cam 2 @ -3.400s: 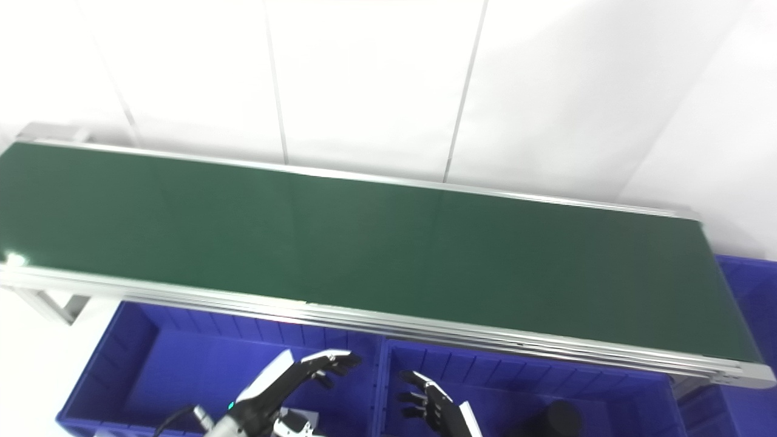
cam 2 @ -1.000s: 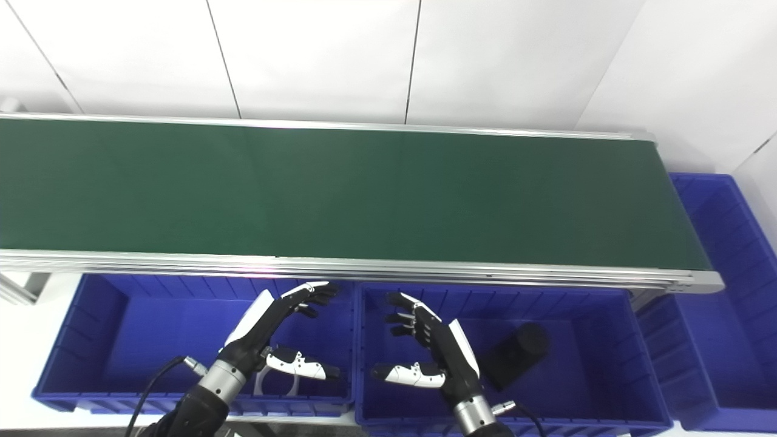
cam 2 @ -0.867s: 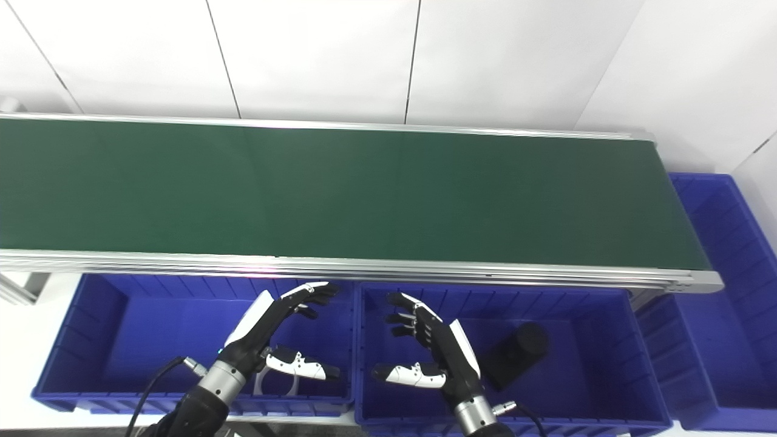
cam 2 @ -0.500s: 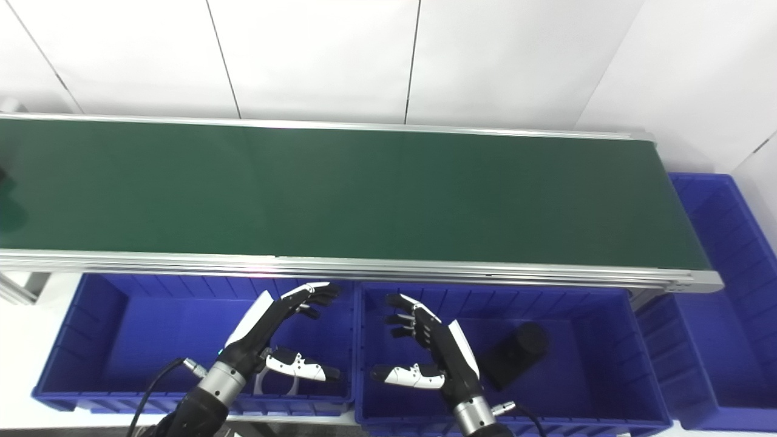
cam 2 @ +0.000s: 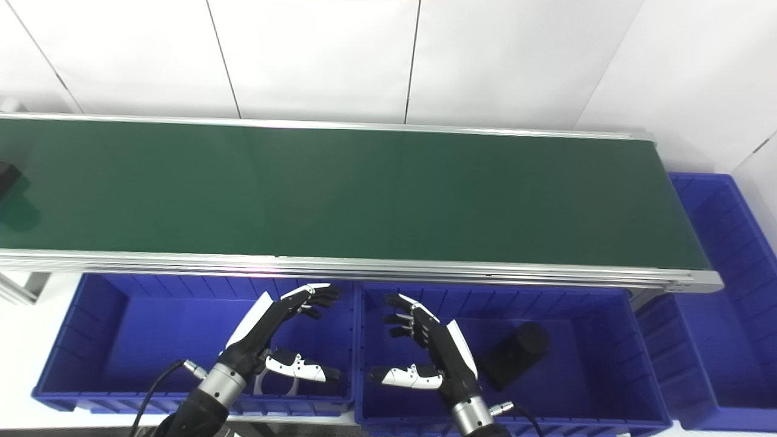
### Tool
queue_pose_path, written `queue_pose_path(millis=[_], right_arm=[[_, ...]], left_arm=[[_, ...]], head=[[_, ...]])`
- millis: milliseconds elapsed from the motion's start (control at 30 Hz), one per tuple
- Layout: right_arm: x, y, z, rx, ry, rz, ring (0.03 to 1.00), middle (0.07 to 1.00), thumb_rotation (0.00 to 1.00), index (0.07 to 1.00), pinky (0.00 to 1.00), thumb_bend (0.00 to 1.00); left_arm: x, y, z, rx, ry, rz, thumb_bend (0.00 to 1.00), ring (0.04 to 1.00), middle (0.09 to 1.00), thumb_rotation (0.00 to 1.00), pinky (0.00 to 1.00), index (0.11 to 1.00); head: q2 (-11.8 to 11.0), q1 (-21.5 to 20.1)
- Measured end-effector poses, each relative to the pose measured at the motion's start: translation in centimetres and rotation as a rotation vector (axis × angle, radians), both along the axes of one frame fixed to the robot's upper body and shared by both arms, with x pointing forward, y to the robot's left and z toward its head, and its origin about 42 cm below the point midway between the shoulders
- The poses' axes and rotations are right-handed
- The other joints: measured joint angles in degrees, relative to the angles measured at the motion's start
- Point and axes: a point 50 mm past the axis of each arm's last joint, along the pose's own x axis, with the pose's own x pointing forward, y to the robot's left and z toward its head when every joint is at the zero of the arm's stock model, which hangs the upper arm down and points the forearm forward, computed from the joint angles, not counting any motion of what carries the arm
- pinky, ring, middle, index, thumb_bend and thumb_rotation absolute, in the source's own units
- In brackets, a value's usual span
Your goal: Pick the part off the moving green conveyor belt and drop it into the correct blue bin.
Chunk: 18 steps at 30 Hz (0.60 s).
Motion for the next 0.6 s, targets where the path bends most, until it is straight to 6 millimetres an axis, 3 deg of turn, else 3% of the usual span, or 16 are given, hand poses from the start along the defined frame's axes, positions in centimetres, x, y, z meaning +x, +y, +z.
queue_pose_path(millis=[333,600], right_arm=[[-0.02,0.01,-0.05,0.0,0.002,0.001,0.769,0.863,0.29,0.823,0.7,0.92],[-0.11,-0.11,-0.34,-0.002,0.013,-0.006,0.772,0.869,0.3,0.815,0.7,0.93]], left_arm=[[-0.09,0.01,-0.16,-0.001,0.004,-0.002,0.94,0.768,0.798,0.22,0.69,0.785],[-0.97,0.06,-0.61,-0.084,0.047,0.039,0.91,0.784,0.806,0.16,0.73,0.789]], head=[[-0.26,0.18],[-0.53,1.32]])
